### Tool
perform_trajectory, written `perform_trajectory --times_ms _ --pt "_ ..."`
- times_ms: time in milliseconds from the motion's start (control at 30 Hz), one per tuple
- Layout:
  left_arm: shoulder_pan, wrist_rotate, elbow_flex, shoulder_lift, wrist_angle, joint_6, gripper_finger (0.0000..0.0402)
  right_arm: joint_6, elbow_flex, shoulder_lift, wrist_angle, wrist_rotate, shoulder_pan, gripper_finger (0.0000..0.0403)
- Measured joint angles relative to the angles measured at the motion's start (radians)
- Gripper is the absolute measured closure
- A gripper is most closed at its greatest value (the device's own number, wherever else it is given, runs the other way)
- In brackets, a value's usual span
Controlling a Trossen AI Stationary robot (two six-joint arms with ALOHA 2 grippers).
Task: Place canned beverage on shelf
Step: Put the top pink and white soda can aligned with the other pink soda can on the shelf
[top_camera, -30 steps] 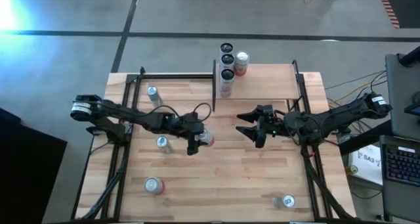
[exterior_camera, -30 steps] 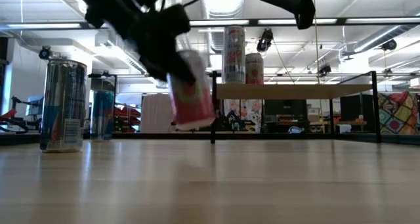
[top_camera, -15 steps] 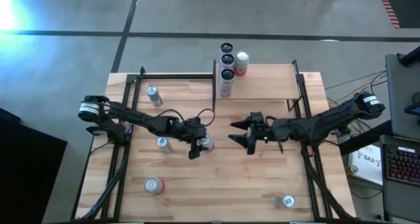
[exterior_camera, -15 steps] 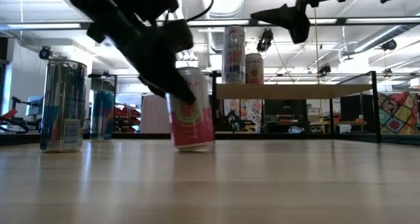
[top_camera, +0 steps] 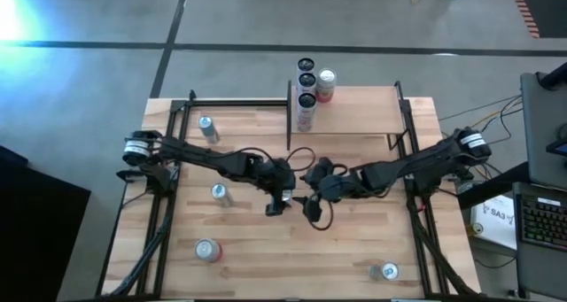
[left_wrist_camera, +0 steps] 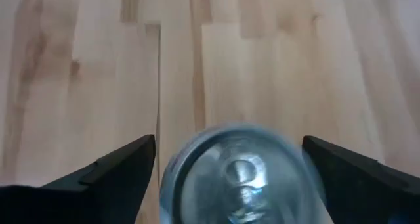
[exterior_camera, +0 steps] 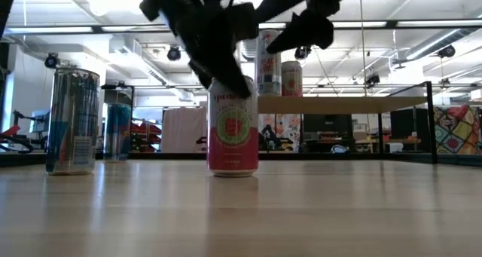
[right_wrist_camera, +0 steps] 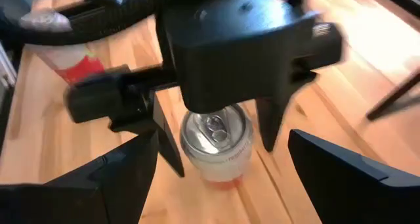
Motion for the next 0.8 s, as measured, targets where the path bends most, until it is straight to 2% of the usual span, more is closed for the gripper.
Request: perform_trajectory --times_ms 133,433,633,800 --pt "0.0 -0.004 0.012 -0.044 -0.038 0.025 0.0055 -0.052 0.046 0.057 0.0 -0.008 -0.002 0.0074" --pt "-0.004 -0.008 -0.007 -0.183 -0.254 0.055 0.0078 -0.082 0.058 0.119 0.03 -0.013 -0.007 0.0074" --pt "-0.004 -0.031 -0.107 -0.306 -0.222 0.025 0.008 -0.086 0.053 0.135 0.048 -0.058 -0.038 0.0074" --pt "-0.004 -0.064 -0.233 -0.406 -0.159 -0.049 0.008 -0.149 0.051 0.173 0.083 -0.099 -0.064 0.0074"
